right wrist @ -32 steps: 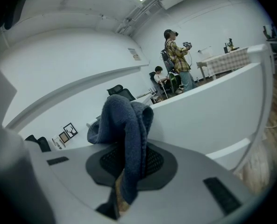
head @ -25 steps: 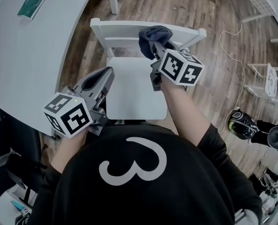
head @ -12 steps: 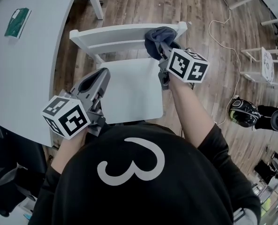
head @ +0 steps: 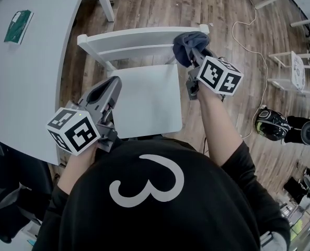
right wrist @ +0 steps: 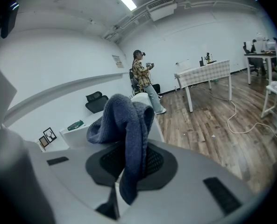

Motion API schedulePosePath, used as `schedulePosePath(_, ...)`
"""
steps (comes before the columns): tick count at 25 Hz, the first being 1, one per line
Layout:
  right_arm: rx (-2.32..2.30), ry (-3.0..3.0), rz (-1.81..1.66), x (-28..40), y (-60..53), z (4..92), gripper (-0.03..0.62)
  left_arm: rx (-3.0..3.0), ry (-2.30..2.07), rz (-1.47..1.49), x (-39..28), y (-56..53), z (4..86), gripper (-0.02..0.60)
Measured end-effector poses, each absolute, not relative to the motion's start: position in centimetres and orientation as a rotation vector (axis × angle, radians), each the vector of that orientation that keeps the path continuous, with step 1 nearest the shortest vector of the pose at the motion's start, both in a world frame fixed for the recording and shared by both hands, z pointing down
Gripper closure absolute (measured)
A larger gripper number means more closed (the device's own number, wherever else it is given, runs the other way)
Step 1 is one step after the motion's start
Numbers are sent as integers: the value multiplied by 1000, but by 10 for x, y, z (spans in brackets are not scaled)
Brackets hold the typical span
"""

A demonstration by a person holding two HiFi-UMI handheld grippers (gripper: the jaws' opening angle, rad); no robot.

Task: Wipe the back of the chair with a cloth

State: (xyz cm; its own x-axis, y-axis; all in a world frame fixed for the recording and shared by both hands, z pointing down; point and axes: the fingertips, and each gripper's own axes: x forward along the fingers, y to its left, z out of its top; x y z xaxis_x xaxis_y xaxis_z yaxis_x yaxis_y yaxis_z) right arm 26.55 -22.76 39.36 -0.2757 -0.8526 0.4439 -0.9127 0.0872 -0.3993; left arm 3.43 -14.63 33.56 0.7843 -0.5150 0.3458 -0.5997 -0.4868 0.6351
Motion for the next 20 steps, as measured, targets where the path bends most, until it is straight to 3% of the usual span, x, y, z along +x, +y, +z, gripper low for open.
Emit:
schedulePosePath(8, 1699, -2381, 1008, 237, -220, 379, 542, 2159, -860, 106, 17, -146, 337, 568)
schedulePosePath(20, 1181, -2584, 977, 78, -218, 390, 542, 2073, -1006, 52, -43, -144, 344, 568)
